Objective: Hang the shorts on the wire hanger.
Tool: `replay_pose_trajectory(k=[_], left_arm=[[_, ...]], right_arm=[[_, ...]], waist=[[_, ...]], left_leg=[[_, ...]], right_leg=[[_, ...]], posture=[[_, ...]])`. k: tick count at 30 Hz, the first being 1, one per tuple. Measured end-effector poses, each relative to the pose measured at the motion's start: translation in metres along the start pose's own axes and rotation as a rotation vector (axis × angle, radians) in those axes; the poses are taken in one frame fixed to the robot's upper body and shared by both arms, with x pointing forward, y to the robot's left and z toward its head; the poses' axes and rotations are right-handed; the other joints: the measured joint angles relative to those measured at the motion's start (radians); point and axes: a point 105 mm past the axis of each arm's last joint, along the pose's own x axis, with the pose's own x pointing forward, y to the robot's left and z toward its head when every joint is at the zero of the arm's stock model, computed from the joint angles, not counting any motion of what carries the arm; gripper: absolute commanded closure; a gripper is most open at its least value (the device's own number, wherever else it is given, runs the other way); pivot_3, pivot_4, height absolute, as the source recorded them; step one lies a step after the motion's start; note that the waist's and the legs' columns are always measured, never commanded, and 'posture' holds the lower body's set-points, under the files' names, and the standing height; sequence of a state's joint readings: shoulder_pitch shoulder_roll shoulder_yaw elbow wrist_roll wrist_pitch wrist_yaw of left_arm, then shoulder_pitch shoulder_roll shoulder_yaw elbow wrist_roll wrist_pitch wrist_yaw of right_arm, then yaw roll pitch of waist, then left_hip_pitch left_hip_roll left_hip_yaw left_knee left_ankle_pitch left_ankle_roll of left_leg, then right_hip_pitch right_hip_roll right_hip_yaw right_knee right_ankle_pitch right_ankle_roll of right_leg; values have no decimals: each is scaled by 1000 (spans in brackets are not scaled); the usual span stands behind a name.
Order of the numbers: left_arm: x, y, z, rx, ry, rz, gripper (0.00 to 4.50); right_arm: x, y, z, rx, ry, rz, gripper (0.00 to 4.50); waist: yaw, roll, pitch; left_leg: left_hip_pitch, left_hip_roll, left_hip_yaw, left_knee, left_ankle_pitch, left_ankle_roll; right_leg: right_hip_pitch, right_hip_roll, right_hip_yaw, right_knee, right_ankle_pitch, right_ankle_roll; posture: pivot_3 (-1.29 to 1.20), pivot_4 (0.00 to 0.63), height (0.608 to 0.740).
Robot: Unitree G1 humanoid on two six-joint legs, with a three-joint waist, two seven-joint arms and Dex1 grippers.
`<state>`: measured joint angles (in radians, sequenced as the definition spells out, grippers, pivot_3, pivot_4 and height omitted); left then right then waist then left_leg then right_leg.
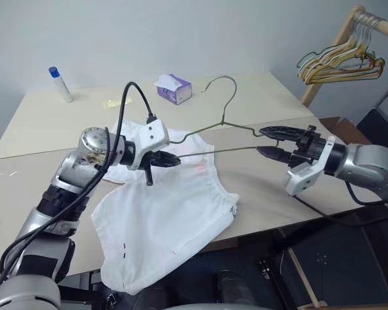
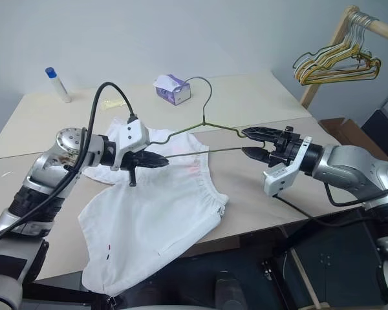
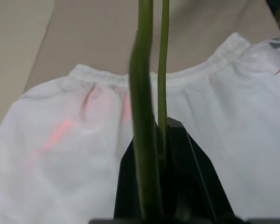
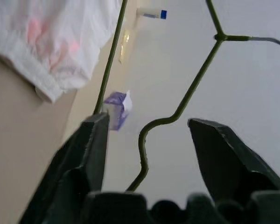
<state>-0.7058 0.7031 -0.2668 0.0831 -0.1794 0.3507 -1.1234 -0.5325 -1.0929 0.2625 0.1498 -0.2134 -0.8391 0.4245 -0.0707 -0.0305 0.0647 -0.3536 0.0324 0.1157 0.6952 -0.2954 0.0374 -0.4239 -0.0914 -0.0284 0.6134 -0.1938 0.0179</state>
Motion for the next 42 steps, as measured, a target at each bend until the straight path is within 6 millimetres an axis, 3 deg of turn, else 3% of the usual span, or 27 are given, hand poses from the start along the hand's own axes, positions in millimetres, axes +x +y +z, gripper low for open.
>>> replay_pose_trajectory(k=[1,4,8,12,16,19,22,30,36,40,42], left_arm=[[0,1,-1,40,-17,15,4500],[-2,3,-5,169,-27,31,4500],[-2,2,-8,197,-32,12,4500],[-2,1,-9,200,-24,-10,4500],[-1,-1,-9,207,-19,-29,4500],[0,-2,-8,210,-22,-39,4500],[0,-3,-8,213,-14,-49,4500],[0,-4,-8,214,-13,-56,4500],[-1,-4,-8,213,-13,-61,4500],[-3,-7,-4,198,-56,-89,3548],[-7,-4,0,186,-88,-83,2848]], right_arm=[[-1,-3,3,67,-3,8,32],[-1,-15,11,343,3,63,32],[-5,-18,0,632,90,172,32],[-10,-3,-10,816,202,352,32],[6,4,-12,895,252,431,32],[19,9,-11,900,283,492,630],[24,18,-8,893,302,560,1681],[31,31,-12,891,342,607,4478],[31,34,-11,885,337,621,4478],[25,40,-10,927,323,616,4500],[18,42,-9,956,320,611,4500]], waist=[[1,0,0],[7,0,0],[19,1,-3],[29,4,-5],[28,7,-7],[28,11,-10],[32,12,-12],[34,12,-12],[32,12,-12],[34,12,-12],[34,12,-12]], left_leg=[[0,0,0,0,0,0],[-1,1,0,1,-4,6],[-1,1,0,4,-6,10],[-3,2,0,6,-6,10],[-6,1,0,7,-6,10],[-13,1,0,10,-6,9],[-21,0,1,17,-1,1],[-24,0,0,19,-1,2],[-23,0,0,19,-4,6],[-24,0,0,20,-4,6],[-24,0,0,19,-3,5]], right_leg=[[0,0,0,0,0,0],[0,-1,-2,0,1,-1],[0,-2,-4,0,3,-1],[-1,-1,-6,1,3,-1],[-3,-1,-7,2,3,-1],[-9,0,-7,4,3,-1],[-17,0,-9,11,3,-2],[-17,-1,-10,11,3,-1],[-17,-1,-11,12,3,-1],[-17,-1,-11,12,3,-1],[-17,-1,-11,12,3,-1]], posture=[[-23,0,740],[-21,0,740],[-20,0,740],[-13,0,740],[-21,0,740],[-21,0,740],[-19,0,740],[-14,0,740],[-15,0,740],[-17,0,740],[-15,3,740]])
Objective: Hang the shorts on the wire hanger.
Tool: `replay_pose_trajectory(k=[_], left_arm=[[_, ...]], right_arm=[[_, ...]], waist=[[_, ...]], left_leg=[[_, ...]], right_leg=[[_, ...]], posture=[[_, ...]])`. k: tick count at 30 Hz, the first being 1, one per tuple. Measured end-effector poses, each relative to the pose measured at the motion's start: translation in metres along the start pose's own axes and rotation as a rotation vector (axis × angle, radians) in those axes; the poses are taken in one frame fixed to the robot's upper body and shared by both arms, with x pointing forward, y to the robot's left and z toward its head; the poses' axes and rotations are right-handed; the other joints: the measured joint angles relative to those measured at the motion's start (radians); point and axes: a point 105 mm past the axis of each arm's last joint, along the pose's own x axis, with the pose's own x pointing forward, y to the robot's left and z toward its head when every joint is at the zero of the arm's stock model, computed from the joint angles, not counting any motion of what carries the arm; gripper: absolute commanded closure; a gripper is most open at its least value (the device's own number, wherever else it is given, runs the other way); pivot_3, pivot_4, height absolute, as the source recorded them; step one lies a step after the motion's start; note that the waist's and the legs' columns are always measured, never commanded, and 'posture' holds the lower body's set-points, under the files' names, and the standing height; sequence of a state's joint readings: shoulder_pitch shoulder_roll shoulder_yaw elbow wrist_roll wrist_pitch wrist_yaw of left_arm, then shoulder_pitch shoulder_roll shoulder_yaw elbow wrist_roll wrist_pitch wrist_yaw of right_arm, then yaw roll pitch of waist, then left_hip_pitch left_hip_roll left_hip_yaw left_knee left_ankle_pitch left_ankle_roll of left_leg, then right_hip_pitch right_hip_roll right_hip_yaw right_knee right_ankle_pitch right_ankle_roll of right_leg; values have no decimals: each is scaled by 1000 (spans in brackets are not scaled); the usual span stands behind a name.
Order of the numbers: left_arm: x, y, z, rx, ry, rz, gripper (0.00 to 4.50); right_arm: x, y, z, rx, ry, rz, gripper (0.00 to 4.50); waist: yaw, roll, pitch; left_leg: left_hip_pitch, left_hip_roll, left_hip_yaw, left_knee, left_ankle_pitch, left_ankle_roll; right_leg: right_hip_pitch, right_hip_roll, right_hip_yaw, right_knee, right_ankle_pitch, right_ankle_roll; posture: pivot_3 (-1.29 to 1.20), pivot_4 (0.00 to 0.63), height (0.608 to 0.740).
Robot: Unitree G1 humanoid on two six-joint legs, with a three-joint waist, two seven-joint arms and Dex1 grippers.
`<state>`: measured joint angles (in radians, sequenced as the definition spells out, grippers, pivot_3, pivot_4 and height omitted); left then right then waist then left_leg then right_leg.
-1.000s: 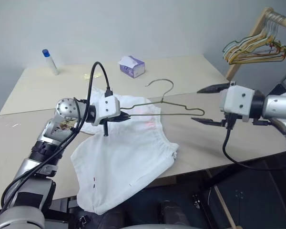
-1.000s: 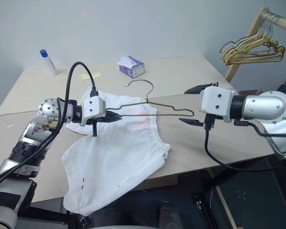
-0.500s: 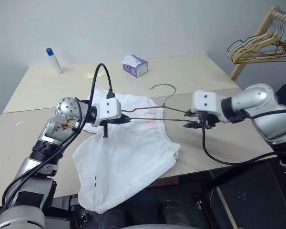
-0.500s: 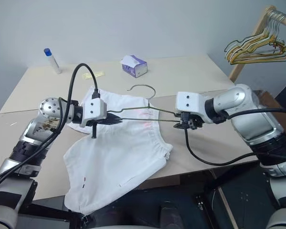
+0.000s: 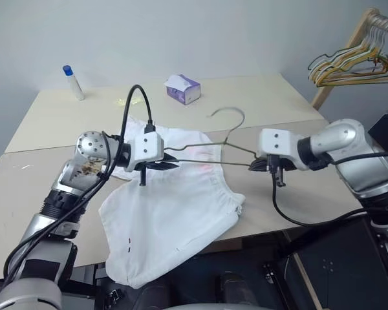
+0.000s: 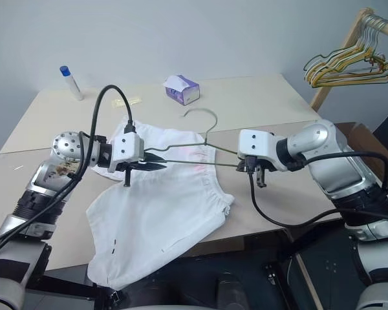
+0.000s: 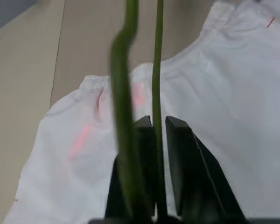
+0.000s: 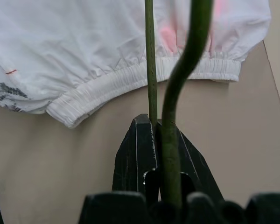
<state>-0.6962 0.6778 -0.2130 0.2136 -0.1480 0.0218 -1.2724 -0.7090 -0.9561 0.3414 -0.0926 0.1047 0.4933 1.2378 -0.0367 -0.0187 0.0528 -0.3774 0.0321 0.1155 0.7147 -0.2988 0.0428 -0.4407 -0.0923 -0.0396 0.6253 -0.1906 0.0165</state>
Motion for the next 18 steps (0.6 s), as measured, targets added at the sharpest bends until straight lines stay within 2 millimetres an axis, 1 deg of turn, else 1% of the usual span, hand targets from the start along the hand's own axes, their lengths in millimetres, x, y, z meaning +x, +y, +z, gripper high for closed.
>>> replay_pose_trajectory(k=[2,4,6,8,9,10,12,13,16,18], left_arm=[[-5,8,1,-19,-24,29,2177],[-14,20,3,-44,-52,87,1525],[-28,34,9,-62,-99,158,856],[-38,40,14,-87,-144,197,171],[-41,40,16,-97,-165,211,17],[-44,38,18,-103,-189,235,17],[-46,29,17,-136,-219,241,17],[-46,19,16,-166,-238,227,17],[-43,2,15,-207,-257,195,17],[-43,-7,20,-218,-270,177,17]], right_arm=[[-6,5,-5,40,-14,-5,4500],[-12,10,-15,104,-12,-11,4500],[-18,20,-32,219,-13,-20,4500],[-20,27,-47,344,-8,-37,4500],[-21,30,-53,406,-7,-47,4500],[-24,34,-62,490,-6,-57,4500],[-27,40,-73,617,1,-67,4500],[-28,44,-80,712,-3,-65,4500],[-27,52,-86,902,-31,-40,4500],[-22,55,-88,1021,-45,-9,4500]], waist=[[1,0,0],[4,0,0],[8,0,0],[9,0,0],[9,0,0],[9,0,0],[8,0,0],[8,0,0],[10,0,0],[12,0,0]], left_leg=[[0,0,0,0,0,0],[0,0,0,0,-1,1],[1,0,-1,0,-1,2],[2,0,-2,0,-1,2],[2,0,-2,0,-1,2],[2,0,-3,0,-1,2],[4,0,-3,-1,-2,3],[4,1,-3,-1,-2,3],[6,1,-4,-1,-2,3],[8,1,-4,-2,-2,4]], right_leg=[[0,0,0,0,0,0],[1,0,-1,0,0,0],[1,0,-1,-1,0,0],[1,0,0,0,0,0],[2,0,1,0,0,0],[2,0,2,0,0,0],[2,0,2,0,0,0],[3,0,2,0,0,0],[4,0,3,0,0,0],[5,0,3,0,0,0]], posture=[[-14,8,740],[-13,10,740],[-9,13,740],[-8,16,740],[-4,23,740],[-4,23,740],[3,27,740],[9,33,740],[25,38,740],[33,34,740]])
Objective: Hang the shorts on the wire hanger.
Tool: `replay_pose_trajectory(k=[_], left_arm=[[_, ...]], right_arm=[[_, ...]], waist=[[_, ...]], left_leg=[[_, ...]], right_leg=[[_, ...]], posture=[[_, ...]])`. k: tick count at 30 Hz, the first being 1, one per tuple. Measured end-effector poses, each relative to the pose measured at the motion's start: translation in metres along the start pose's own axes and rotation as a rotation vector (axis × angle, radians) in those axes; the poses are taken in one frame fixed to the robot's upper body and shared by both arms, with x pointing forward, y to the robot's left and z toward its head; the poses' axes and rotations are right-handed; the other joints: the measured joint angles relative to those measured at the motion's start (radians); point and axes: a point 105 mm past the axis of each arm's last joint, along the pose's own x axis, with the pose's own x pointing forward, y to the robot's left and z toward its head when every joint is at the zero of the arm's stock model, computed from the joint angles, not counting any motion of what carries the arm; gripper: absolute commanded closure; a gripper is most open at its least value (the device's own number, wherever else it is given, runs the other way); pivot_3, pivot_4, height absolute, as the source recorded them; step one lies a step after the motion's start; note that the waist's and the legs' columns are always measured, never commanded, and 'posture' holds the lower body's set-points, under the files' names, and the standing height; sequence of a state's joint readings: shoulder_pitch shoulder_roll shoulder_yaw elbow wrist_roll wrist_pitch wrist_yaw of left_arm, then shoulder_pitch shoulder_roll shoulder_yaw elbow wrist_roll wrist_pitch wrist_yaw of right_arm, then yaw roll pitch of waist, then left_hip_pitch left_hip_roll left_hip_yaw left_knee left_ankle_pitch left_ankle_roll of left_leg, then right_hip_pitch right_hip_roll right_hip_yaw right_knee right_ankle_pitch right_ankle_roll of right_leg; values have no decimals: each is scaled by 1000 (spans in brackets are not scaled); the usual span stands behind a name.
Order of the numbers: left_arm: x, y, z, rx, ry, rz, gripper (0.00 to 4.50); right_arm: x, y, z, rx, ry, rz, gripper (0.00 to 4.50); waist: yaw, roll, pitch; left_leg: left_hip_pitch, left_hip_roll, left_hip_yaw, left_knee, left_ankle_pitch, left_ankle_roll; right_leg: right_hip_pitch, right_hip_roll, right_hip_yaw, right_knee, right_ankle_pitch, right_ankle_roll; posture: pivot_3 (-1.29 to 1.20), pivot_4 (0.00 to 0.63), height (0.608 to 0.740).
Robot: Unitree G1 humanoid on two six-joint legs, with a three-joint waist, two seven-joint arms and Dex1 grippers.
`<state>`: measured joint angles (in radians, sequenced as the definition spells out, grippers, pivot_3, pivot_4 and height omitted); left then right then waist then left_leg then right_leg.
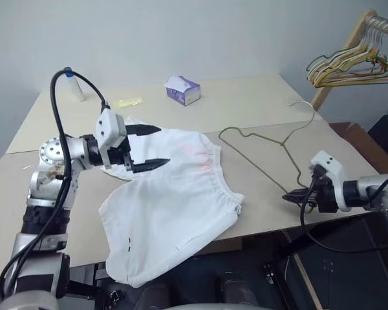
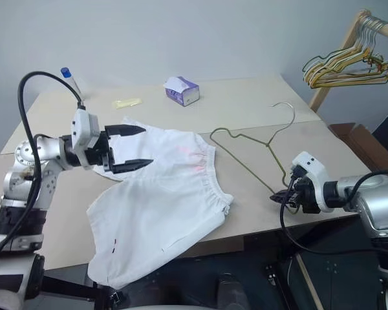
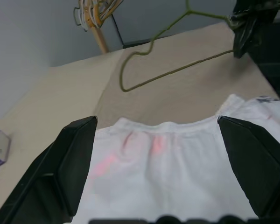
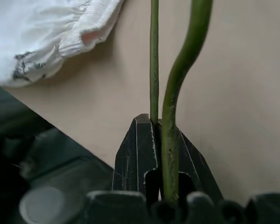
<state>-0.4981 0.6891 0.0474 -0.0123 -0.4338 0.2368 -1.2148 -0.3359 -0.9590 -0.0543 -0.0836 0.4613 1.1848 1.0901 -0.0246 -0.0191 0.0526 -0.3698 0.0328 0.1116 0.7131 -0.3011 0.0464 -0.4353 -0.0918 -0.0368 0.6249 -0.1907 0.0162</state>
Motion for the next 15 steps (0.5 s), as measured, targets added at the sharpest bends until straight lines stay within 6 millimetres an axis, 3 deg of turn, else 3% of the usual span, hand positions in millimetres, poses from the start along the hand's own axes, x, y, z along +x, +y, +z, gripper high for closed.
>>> replay_pose_trajectory(k=[9,15], left_arm=[[0,-20,10,-98,-20,43,17],[-4,-37,4,-118,1,54,17]], right_arm=[[33,-17,-26,249,64,50,4500],[40,-18,-21,223,57,85,4500]], waist=[[17,0,0],[32,0,0]], left_leg=[[0,-1,-1,0,-1,1],[0,-1,-1,-1,-1,1]], right_leg=[[1,0,0,-2,0,0],[1,0,0,-2,0,0]], posture=[[78,34,740],[114,31,740]])
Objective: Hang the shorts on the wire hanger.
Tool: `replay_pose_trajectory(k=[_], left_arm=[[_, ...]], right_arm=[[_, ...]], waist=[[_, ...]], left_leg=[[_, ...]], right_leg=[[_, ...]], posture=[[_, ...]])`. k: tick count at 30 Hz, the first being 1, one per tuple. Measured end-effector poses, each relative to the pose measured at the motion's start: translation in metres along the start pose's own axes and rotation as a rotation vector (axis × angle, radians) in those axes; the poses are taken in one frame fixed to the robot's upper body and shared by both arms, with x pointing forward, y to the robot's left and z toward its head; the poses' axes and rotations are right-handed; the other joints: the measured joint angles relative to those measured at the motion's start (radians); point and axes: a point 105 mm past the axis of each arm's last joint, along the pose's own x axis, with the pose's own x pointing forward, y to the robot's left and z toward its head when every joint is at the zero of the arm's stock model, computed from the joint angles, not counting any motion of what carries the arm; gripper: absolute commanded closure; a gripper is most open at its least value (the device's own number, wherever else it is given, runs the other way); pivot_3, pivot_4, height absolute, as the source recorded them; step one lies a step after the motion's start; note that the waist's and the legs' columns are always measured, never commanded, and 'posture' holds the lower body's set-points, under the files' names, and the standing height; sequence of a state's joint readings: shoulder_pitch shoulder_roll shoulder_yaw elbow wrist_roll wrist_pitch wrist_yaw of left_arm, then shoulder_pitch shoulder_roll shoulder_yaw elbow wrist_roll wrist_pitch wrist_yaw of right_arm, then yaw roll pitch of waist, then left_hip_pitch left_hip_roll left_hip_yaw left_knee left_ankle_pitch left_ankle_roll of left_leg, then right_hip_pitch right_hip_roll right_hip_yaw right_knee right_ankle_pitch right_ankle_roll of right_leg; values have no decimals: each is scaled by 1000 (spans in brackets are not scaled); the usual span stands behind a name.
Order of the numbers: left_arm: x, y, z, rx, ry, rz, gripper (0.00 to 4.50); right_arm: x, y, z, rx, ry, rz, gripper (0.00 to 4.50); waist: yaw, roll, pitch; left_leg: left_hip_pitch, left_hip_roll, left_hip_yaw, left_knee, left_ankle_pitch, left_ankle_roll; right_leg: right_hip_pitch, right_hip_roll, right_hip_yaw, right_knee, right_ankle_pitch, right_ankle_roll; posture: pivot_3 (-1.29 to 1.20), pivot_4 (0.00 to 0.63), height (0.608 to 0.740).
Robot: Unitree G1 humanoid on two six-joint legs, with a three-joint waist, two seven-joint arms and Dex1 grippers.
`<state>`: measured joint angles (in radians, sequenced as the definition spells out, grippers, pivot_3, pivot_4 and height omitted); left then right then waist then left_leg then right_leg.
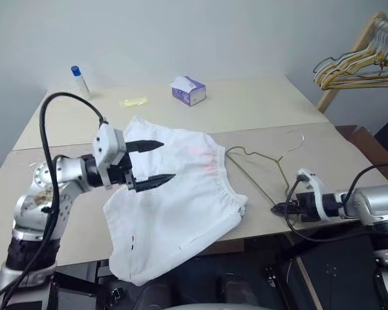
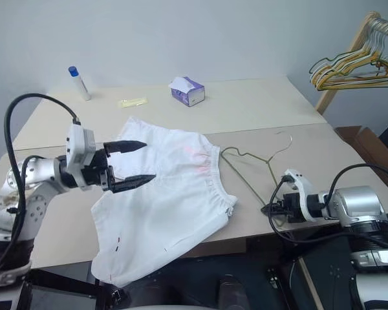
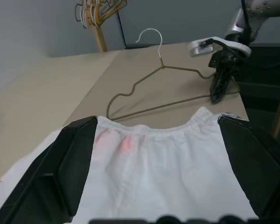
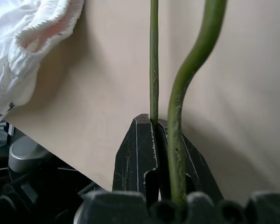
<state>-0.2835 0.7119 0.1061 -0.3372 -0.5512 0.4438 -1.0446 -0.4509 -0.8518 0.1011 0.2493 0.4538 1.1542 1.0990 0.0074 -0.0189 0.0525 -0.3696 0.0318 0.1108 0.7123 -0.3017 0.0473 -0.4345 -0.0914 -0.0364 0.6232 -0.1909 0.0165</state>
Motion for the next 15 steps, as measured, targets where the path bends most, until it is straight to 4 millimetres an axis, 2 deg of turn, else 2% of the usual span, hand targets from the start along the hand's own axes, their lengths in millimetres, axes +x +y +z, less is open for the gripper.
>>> replay_pose_trajectory(k=[6,11,15], left_arm=[[-2,-3,-2,1,12,18,17],[-3,-5,-4,2,15,25,17],[-4,-6,-5,1,17,31,17]], right_arm=[[0,7,1,-33,11,72,4500],[-7,8,-5,-50,58,93,4500],[-5,7,-4,-78,103,98,4500]], waist=[[18,0,0],[35,0,0],[36,0,0]], left_leg=[[0,0,0,0,0,0],[0,0,0,-1,0,0],[0,0,0,-1,0,0]], right_leg=[[0,0,-1,-1,0,0],[0,0,-1,-2,0,0],[0,0,-1,-2,0,0]], posture=[[133,28,740],[154,26,740],[168,23,740]])
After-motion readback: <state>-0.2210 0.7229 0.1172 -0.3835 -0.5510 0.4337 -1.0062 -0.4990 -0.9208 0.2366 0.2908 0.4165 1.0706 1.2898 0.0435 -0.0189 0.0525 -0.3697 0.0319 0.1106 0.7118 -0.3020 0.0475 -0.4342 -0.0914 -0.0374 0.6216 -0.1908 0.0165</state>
